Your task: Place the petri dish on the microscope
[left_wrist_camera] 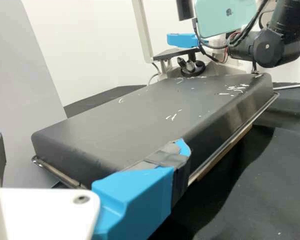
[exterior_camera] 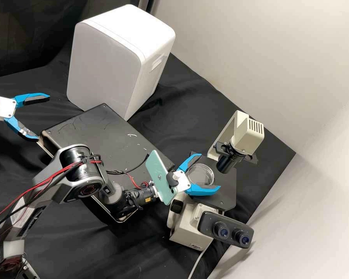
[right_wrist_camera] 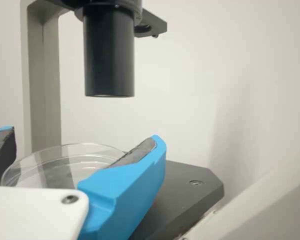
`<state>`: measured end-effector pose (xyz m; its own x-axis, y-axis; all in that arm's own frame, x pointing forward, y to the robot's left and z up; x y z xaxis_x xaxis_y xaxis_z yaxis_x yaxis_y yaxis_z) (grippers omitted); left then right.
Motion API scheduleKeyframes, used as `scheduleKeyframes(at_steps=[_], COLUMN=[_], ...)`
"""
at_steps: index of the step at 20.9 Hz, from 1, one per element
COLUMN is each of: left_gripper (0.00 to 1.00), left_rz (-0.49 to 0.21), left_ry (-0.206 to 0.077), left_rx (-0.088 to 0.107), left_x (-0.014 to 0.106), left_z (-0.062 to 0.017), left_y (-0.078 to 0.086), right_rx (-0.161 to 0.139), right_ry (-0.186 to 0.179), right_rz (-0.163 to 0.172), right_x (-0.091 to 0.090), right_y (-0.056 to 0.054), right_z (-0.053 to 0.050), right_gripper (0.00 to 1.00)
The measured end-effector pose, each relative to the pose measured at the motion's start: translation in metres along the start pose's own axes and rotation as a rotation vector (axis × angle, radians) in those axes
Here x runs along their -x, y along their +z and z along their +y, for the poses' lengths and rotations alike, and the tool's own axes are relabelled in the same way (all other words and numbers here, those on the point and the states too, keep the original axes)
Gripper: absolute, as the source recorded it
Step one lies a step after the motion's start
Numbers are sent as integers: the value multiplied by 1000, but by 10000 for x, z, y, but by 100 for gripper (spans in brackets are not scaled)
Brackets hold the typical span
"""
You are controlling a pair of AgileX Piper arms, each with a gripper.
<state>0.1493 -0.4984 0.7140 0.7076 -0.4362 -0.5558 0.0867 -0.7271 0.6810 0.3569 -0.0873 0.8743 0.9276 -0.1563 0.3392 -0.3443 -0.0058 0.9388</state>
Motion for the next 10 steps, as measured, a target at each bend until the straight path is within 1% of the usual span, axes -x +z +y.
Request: scheduleKeyframes(at_steps=[2, 3, 4, 5, 6, 7, 8, 10], left_gripper=[100, 100, 100, 100, 100, 100, 100, 100], left_rz=[0, 0, 0, 0, 0, 0, 0, 0], left_ry=[0, 0, 0, 0, 0, 0, 0, 0], left_rx=[0, 0, 0, 0, 0, 0, 0, 0], left_x=[0, 0, 0, 0, 0, 0, 0, 0], left_z=[0, 0, 0, 0, 0, 0, 0, 0], left_y=[0, 0, 0, 0, 0, 0, 0, 0], right_rx=[5, 15, 15, 12, 15, 22, 25, 28], right_ry=[20, 31, 39, 54, 69, 75, 82, 82], right_rz=[-4, -5, -9, -15, -18, -19, -13, -15], right_x=[-12, -22, -28, -40, -50, -51, -53, -52], right_y=[32, 53, 74, 85, 98, 115, 118, 136], right_z=[9, 17, 9, 18, 22, 12, 10, -4], right_gripper=[0, 0, 0, 0, 0, 0, 0, 0])
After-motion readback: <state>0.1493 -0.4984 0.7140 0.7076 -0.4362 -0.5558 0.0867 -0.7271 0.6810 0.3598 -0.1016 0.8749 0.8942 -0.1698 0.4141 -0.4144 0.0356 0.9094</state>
